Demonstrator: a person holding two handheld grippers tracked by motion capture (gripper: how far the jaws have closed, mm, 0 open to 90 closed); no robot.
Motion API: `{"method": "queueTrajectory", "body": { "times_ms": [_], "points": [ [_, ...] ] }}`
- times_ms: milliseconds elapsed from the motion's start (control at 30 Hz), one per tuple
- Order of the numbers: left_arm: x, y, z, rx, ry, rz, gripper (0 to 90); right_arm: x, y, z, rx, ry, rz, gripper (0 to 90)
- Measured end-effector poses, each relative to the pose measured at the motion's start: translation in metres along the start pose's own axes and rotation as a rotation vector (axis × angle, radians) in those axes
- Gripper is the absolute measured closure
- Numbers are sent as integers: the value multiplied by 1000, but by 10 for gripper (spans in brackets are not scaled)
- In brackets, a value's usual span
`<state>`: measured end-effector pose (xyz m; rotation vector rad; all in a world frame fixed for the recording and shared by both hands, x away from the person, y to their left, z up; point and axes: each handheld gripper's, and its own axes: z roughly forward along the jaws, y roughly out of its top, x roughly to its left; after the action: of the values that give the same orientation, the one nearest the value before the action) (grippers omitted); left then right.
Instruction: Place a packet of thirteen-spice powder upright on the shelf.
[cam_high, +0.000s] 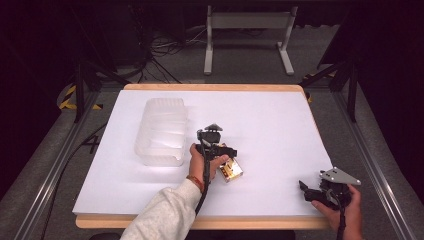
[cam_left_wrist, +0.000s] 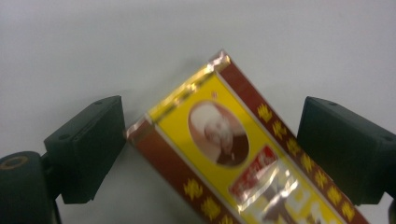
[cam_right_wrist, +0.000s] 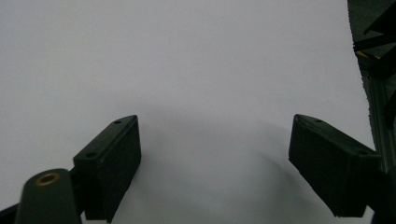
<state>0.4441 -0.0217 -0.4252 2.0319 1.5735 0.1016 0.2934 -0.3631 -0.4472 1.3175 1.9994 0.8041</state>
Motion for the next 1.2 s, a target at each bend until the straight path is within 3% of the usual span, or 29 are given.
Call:
{"method": "queueTrajectory", "body": {
  "times_ms": [67,100,200,300,367,400,433,500,600,667,767,800,867,900,933,967,1000,1100,1133,1200],
  "points": [
    [-1,5,4,19,-11,5,128,0,0,0,0,0,0,174],
    [-5,8,8,18,-2,12,71,0,0,0,-1,1,0,175],
    [-16,12,13,17,72,32,119,-1,0,0,0,7,7,175],
    [-26,12,17,-9,63,66,184,-1,-1,0,1,11,8,178],
    [-31,11,16,10,-26,126,203,-1,-1,0,-1,10,7,179],
    [-32,10,16,29,-135,156,234,-1,-1,0,-1,11,8,179],
    [-32,10,16,50,-177,169,220,-1,-1,0,0,13,9,178],
    [-34,9,10,17,-50,182,201,-2,-1,0,1,15,14,176],
    [-22,8,4,28,-20,140,159,-1,-1,0,0,13,11,177],
    [-14,5,3,59,-40,70,134,-1,-1,0,1,14,14,174],
    [-18,-8,-2,60,-50,17,141,-2,-1,0,4,14,17,173],
    [-21,-14,-8,21,-53,13,139,-1,-1,0,6,13,17,173],
    [-21,-18,-12,14,-70,2,132,-1,0,0,6,13,17,173],
    [-20,-22,-10,41,-87,-27,131,-2,-1,0,6,15,22,171],
    [-19,-25,-8,54,-89,-25,131,-2,-1,0,6,15,22,171],
    [-21,-27,-8,37,-83,-11,121,-2,-1,0,6,15,24,168],
    [-22,-26,-7,25,-78,-22,115,-2,-1,0,8,16,27,168],
    [-25,-16,-3,32,-67,-1,140,-2,0,1,7,15,25,167],
    [-26,-11,0,31,-59,6,188,-2,0,1,8,15,24,168],
    [-32,-5,5,53,-34,36,174,-2,0,1,7,17,25,168]
  ]
}}
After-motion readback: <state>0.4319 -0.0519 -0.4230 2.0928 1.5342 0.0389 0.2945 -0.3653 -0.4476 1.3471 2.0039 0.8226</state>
